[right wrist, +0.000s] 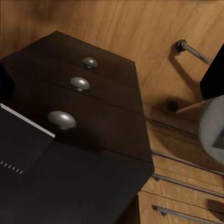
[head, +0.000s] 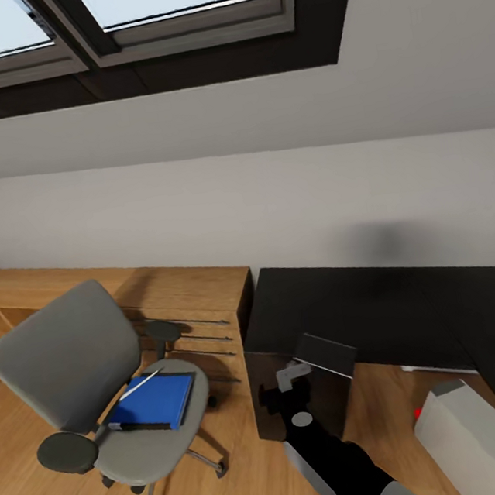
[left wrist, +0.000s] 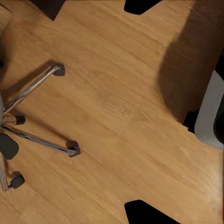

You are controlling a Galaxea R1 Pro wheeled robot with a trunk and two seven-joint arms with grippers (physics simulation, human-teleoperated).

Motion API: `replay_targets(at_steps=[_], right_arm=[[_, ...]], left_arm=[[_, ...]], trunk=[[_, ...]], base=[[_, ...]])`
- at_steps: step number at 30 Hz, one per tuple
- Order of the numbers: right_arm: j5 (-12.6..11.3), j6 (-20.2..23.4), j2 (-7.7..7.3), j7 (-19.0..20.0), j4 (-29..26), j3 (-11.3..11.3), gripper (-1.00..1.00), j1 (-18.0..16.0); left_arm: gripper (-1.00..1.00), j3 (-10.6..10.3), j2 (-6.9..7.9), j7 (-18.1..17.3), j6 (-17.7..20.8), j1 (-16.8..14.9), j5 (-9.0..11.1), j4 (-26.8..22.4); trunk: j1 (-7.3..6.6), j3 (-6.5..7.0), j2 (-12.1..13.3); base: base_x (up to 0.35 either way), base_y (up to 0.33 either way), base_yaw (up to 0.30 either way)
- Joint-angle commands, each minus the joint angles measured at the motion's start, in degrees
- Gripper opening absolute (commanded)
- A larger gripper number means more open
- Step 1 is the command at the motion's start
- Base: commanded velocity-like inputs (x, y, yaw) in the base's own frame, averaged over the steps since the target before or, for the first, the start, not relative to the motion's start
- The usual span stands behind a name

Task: In the bedroom, organize the workspace by keeping the computer under the desk, ensuring the monitor is on the desk, placing the keyboard on the desk next to the monitor, placing the mouse on the desk next to the keyboard, moving the folder from the swivel chair onto the desk next to the mouse, stacking the notebook on top of the folder with the pen on top of the notebook, and positioning the swivel chair next to the desk.

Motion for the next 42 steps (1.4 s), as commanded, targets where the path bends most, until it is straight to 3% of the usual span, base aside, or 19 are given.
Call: replay_targets(at_steps=[1, 12, 21, 25, 31, 42], right_arm=[[-0.3, 0.3, 0.0, -0.4, -0.1, 0.2, 1.0, -0.1], [-0.3, 0.3, 0.0, -0.4, -0.1, 0.7, 1.0, -0.1], [-0.4, 0.2, 0.0, -0.2, -0.1, 0.8, 1.0, -0.1], [-0.4, 0.1, 0.0, -0.2, 0.0, 1.0, 1.0, -0.1], [-0.4, -2.0, 0.0, -0.3, 0.2, 3.3, 1.0, -0.1], [-0.4, -3.5, 0.0, -0.3, 1.1, 3.8, 1.0, -0.1]], left_arm=[[1.0, -0.3, 0.09, 0.4, -0.1, 0.0, 0.6, -0.1], [1.0, 0.0, 0.15, 0.5, -0.1, 0.0, 0.7, -0.1], [1.0, 2.2, 0.17, 0.5, -0.1, 0.0, 0.7, -0.1], [1.0, 2.3, 0.16, 0.5, -0.1, 0.0, 0.7, -0.1], [1.0, 2.4, 0.09, 0.5, -0.1, 0.0, 0.6, -0.1], [1.0, 2.4, 0.1, 0.6, -0.1, 0.0, 0.6, -0.1]], trunk=[[0.02, -0.15, -0.1], [0.02, -0.91, -0.1], [0.02, -1.05, -0.1], [0.02, -1.06, -0.1], [0.02, -1.06, -0.1], [0.02, -1.06, -0.1]], base=[[0.102, 0.019, 0.173], [0.268, 0.152, 0.166], [0.266, 0.211, 0.038], [0.076, 0.063, 0.043], [0.01, 0.008, 0.226], [0.0, 0.0, 0.271]])
